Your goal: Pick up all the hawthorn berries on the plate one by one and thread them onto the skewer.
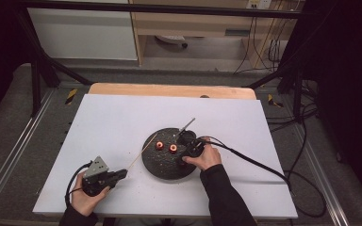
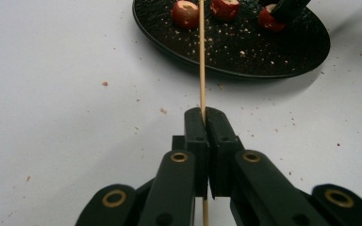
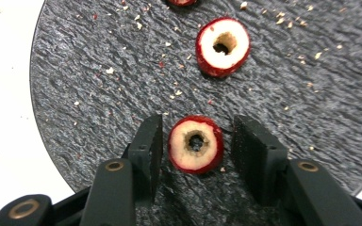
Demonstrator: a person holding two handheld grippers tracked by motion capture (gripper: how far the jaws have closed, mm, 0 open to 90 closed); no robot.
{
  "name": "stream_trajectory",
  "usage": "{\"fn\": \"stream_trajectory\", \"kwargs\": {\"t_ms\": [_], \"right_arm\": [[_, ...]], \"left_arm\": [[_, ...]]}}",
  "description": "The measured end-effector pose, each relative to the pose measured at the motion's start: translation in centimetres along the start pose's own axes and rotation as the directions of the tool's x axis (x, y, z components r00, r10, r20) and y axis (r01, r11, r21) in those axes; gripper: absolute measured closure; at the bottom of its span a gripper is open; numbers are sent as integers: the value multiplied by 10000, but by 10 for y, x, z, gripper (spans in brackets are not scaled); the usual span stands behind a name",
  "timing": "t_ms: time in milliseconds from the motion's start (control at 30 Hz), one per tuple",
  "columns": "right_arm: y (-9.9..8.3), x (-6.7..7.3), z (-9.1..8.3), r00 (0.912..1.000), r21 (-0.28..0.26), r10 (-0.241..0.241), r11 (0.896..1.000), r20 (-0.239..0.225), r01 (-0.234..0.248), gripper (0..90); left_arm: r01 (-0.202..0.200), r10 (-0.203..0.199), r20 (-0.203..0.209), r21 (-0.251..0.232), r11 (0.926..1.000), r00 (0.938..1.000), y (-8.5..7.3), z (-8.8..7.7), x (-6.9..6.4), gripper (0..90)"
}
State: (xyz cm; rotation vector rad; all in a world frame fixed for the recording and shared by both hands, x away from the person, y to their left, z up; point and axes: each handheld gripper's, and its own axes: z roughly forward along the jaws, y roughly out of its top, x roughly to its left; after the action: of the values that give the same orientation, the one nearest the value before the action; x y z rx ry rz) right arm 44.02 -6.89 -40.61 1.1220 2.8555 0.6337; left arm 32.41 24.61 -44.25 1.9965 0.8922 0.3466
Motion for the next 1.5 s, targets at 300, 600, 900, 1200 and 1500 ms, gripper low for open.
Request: {"fn": "stream_trajectory", "kwargs": {"t_ms": [300, 600, 900, 1200, 1500], "right_arm": [[1, -2, 0, 9997, 202, 248, 9995, -22, -248, 599], [3, -4, 0, 9980, 395, 607, 9974, -147, -601, 607], [2, -4, -13, 9959, -494, 863, 9949, -287, -876, 611], [-3, -3, -28, 9957, -993, 889, 9909, -265, -912, 613], [-16, -5, -39, 9909, -2210, 1252, 9662, -486, -1330, 613]], "left_arm": [[-37, 37, -18, 33, 10000, 10000, 0, 0, -1, 883], [-82, 82, -25, 23, 10000, 10000, 0, 0, -1, 883], [-87, 86, -50, -19, 10000, 10000, 1, 0, -1, 883], [-109, 108, -71, -24, 9999, 9999, 1, 0, -2, 883], [-134, 133, -76, -40, 9999, 9999, 1, 0, -3, 883]]}}
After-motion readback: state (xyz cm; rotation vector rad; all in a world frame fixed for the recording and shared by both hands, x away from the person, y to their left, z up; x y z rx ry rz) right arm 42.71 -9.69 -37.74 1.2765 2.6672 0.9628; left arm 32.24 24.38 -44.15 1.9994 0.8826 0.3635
